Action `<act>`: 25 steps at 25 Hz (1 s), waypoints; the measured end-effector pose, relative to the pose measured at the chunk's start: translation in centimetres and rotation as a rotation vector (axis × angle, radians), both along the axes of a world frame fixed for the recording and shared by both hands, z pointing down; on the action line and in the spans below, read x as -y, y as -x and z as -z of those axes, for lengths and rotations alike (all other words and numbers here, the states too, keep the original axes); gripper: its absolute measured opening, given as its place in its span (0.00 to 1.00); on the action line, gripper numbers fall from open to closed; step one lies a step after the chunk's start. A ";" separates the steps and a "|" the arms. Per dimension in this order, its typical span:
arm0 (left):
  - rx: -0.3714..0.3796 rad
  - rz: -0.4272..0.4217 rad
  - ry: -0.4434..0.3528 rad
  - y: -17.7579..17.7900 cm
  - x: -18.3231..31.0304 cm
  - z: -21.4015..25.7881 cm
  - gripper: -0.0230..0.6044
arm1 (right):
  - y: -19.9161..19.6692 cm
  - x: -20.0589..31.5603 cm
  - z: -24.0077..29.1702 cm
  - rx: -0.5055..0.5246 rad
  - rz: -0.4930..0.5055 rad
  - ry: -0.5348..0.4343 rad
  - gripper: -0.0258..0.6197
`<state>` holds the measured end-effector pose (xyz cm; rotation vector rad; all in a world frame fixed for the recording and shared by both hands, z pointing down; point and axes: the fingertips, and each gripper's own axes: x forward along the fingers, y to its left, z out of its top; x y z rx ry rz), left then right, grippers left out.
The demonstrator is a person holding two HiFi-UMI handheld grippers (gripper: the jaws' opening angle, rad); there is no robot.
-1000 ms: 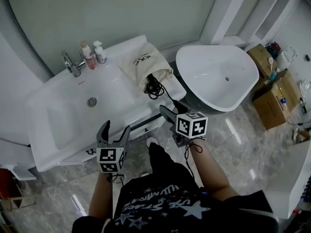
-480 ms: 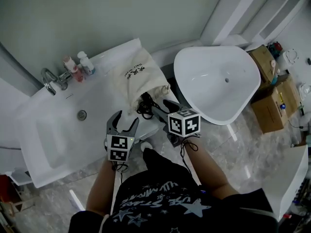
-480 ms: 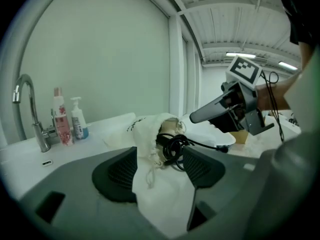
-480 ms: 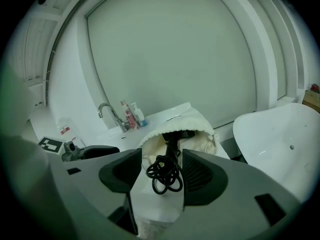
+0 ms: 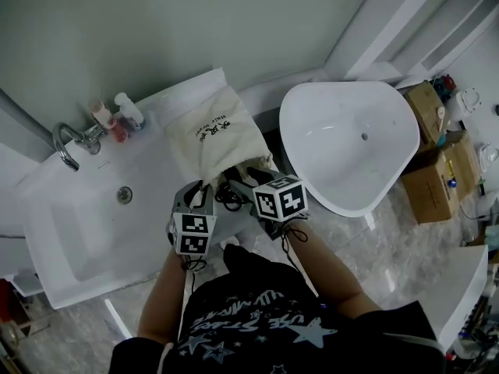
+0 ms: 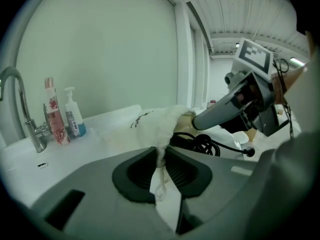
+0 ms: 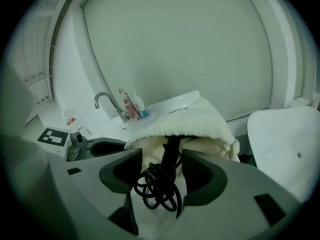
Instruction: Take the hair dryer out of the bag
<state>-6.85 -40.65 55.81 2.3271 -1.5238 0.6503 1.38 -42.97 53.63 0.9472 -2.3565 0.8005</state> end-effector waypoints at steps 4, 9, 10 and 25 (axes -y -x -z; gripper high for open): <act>-0.024 -0.015 0.002 0.4 0.6 0.5 0.13 | 1.6 1.1 -1.7 -0.038 0.047 0.042 0.42; -0.031 -0.017 -0.004 0.3 0.6 0.7 0.13 | 3.0 3.2 -3.3 -0.095 0.058 0.079 0.45; -0.037 -0.016 -0.004 0.2 0.6 0.7 0.13 | 3.1 3.6 -3.7 -0.113 0.056 0.087 0.44; -0.031 -0.030 -0.002 0.3 0.6 0.4 0.13 | 4.7 5.9 -8.2 -0.233 0.054 0.188 0.47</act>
